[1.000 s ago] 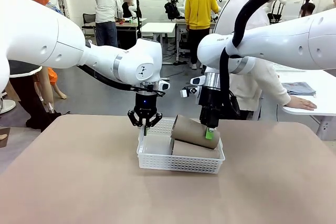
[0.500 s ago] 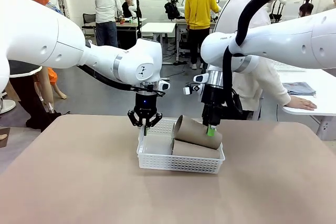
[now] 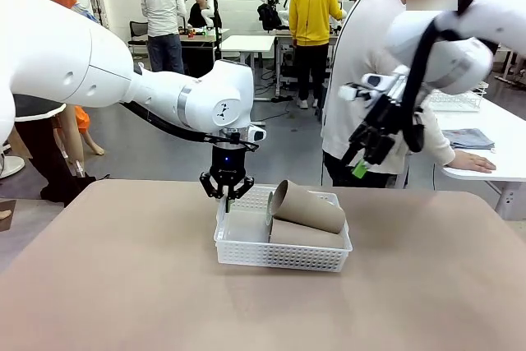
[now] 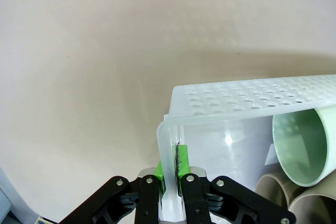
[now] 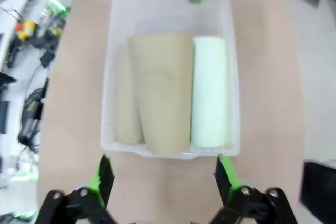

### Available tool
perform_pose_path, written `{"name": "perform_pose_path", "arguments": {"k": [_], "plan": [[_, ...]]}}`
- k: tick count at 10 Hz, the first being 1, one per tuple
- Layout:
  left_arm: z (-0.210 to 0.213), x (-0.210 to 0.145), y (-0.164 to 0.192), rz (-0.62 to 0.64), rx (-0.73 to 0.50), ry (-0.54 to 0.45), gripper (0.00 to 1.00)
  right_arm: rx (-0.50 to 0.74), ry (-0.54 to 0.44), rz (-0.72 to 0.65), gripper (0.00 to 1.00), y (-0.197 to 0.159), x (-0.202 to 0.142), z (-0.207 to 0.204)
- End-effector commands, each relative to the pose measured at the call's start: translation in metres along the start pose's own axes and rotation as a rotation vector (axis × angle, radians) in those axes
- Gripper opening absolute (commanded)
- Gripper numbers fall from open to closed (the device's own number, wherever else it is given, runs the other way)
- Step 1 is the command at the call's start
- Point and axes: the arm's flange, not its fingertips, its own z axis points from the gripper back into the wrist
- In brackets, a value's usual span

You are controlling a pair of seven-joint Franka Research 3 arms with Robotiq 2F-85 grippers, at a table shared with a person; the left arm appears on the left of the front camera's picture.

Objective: Clean and organize the cups into the basket.
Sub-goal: Pick up the Reusable plastic cup from the right side of the table and stack it inside the Organizing basket in the center of the table.

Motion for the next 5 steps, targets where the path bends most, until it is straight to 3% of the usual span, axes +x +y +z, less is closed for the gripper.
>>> {"name": "perform_pose_path", "arguments": {"k": [1,3,5], "plan": [[0.001,0.0,0.001,0.001,-0.001,-0.002,0.03,0.007,-0.231,0.109,1.0,0.05,-0.058,0.011],[0.001,0.0,0.001,0.001,-0.001,-0.002,0.03,-0.039,-0.386,0.113,1.0,0.089,-0.114,0.037],[0.001,0.0,0.001,0.001,-0.001,-0.002,0.03,-0.114,-0.445,0.052,1.0,0.125,-0.153,0.045]]}}
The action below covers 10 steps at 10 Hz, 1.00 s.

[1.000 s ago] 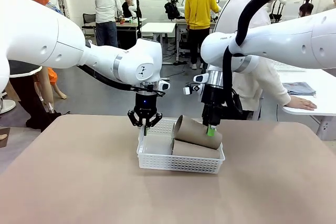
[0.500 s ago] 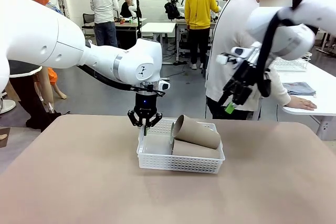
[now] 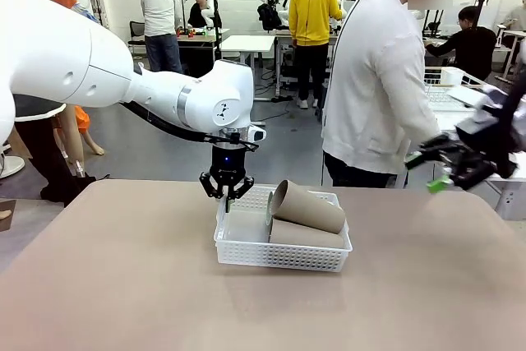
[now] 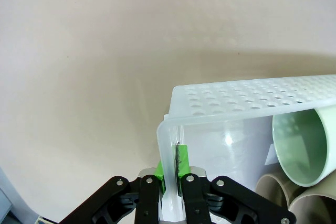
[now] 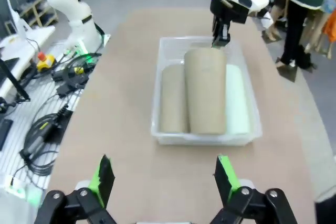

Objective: Clean and organize the cups into the basket.
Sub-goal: Pick up the Reusable plastic cup from the right side of the table and stack it inside the Organizing basket in the center of the table.

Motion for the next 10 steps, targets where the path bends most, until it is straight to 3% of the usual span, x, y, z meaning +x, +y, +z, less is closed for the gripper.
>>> {"name": "perform_pose_path", "arguments": {"k": [1,5,6,10], "plan": [[0.001,-0.001,0.001,0.0,-0.001,-0.003,0.03,-0.074,-0.043,-0.059,1.0,0.029,-0.018,0.003],[0.001,-0.001,0.001,0.0,-0.001,-0.003,0.03,-0.162,-0.108,-0.179,1.0,0.042,-0.063,0.011],[0.001,-0.001,0.001,0.0,-0.001,-0.003,0.03,-0.101,-0.061,-0.136,1.0,0.046,-0.057,0.017],[0.001,-0.001,0.001,0.0,-0.001,-0.003,0.03,-0.101,-0.061,-0.136,1.0,0.046,-0.057,0.017]]}}
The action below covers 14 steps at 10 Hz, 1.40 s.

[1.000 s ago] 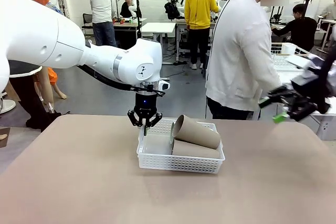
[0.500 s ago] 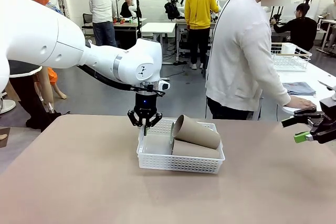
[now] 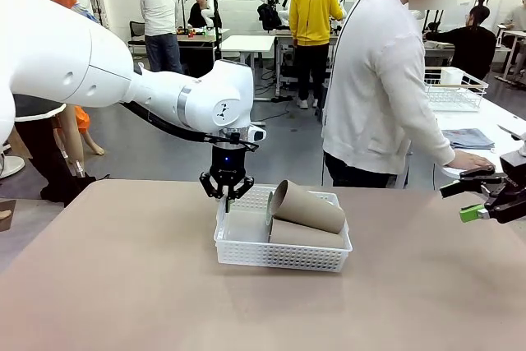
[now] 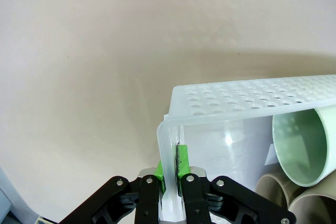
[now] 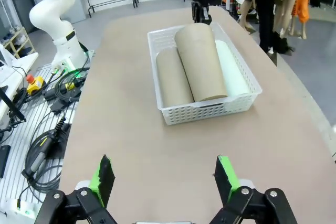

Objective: Clean and organize the cups into the basket.
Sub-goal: Pick up the Reusable plastic cup from the right side of the table and stack it inside the Organizing basket in the center of the table.

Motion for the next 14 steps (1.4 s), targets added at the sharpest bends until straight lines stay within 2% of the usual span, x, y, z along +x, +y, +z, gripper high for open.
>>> {"name": "perform_pose_path", "arguments": {"k": [1,3,5,7,8,9,10,12,14], "plan": [[0.001,-0.001,0.001,0.001,-0.001,-0.003,0.03,0.015,0.013,0.008,1.0,0.001,0.002,0.0],[0.001,-0.001,0.001,0.001,-0.001,-0.003,0.03,0.0,0.0,0.0,1.0,0.0,0.0,0.0],[0.001,-0.001,0.001,0.001,-0.001,-0.003,0.03,-0.092,-0.127,-0.297,1.0,0.01,-0.022,0.035],[0.001,-0.001,0.001,0.001,-0.001,-0.003,0.03,-0.201,-0.247,-0.643,1.0,0.048,-0.048,0.081],[0.001,-0.001,0.001,0.001,-0.001,-0.003,0.03,-0.213,-0.328,-0.781,1.0,0.068,-0.059,0.098],[0.001,-0.001,0.001,0.001,-0.001,-0.003,0.03,-0.225,-0.427,-0.835,1.0,0.087,-0.065,0.112],[0.001,-0.001,0.001,0.001,-0.001,-0.003,0.03,-0.207,-0.497,-0.872,1.0,0.101,-0.069,0.125],[0.001,-0.001,0.001,0.001,-0.001,-0.003,0.03,-0.169,-0.559,-1.045,1.0,0.125,-0.08,0.145],[0.001,-0.001,0.001,0.001,-0.001,-0.003,0.03,-0.021,-0.573,-1.169,1.0,0.143,-0.091,0.166]]}}
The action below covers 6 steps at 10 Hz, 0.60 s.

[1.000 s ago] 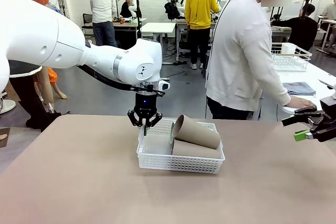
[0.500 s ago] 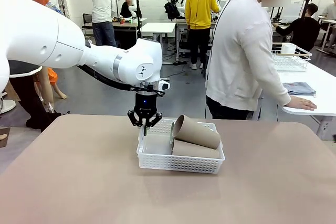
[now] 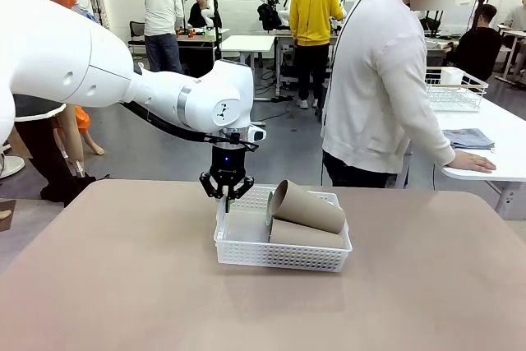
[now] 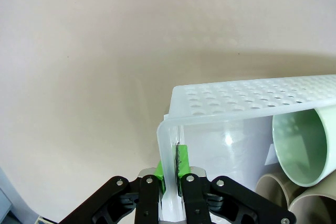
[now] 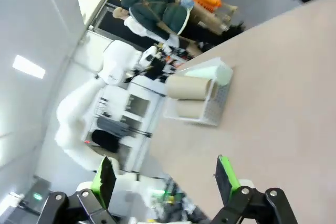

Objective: Clean and organize the cups into the basket.
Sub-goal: Pick up the Reusable plastic cup from the right side of the table and stack it inside the Organizing basket in the center of the table.

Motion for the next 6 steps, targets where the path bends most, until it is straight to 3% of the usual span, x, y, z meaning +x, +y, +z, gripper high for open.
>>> {"name": "perform_pose_path", "arguments": {"k": [1,4,6], "plan": [[0.002,-0.001,0.001,0.0,-0.001,-0.003,0.03,0.062,0.068,-0.162,1.0,0.002,-0.001,0.02],[0.002,-0.001,0.001,0.0,-0.001,-0.003,0.03,0.125,0.239,-0.366,1.0,-0.014,-0.003,0.044],[0.002,-0.001,0.001,0.0,-0.001,-0.003,0.03,0.116,0.195,-0.382,1.0,-0.024,0.005,0.051]]}}
